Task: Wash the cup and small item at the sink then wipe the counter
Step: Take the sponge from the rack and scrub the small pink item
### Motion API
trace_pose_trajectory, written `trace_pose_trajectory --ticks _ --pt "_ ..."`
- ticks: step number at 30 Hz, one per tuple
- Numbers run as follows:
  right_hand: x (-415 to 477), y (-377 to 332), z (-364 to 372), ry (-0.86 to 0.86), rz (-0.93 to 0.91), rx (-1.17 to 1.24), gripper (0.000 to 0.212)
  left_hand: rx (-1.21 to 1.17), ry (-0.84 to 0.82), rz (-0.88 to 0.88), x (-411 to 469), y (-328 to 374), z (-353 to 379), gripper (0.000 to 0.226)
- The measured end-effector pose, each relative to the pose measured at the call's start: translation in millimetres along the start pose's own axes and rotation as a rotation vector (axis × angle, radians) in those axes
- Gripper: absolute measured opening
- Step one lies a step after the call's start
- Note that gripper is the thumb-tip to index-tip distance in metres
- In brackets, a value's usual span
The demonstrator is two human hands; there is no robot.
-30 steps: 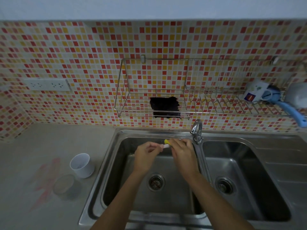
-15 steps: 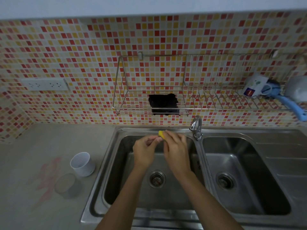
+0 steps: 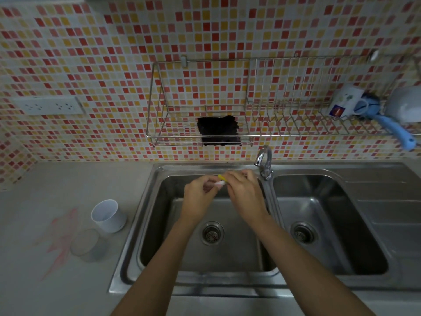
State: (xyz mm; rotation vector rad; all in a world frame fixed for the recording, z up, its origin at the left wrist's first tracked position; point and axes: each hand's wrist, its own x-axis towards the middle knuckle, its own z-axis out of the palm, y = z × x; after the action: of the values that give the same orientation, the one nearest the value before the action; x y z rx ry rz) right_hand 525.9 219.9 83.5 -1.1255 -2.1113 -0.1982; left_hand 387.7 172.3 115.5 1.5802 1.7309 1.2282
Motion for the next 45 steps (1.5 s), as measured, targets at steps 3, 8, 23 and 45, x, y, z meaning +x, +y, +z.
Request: trace_pose_trajectory --ticks 3,8,23,45 --pt "1 7 1 -0.032 -0.053 -0.001 0.031 0.147 -0.040 0.114 3 -6 -2 0.020" --pt "2 15 3 0.068 -0.001 0.079 0.026 0.128 0.050 0.032 7 -7 2 0.010" --pt "-13 25 18 -0.012 0.118 0.062 0.036 -0.334 0.007 -0.510 13 -4 12 0.017" --pt "-43 3 23 -0.006 0.491 0.301 0.047 -0.349 -0.040 -0.503 9 -16 29 0.014"
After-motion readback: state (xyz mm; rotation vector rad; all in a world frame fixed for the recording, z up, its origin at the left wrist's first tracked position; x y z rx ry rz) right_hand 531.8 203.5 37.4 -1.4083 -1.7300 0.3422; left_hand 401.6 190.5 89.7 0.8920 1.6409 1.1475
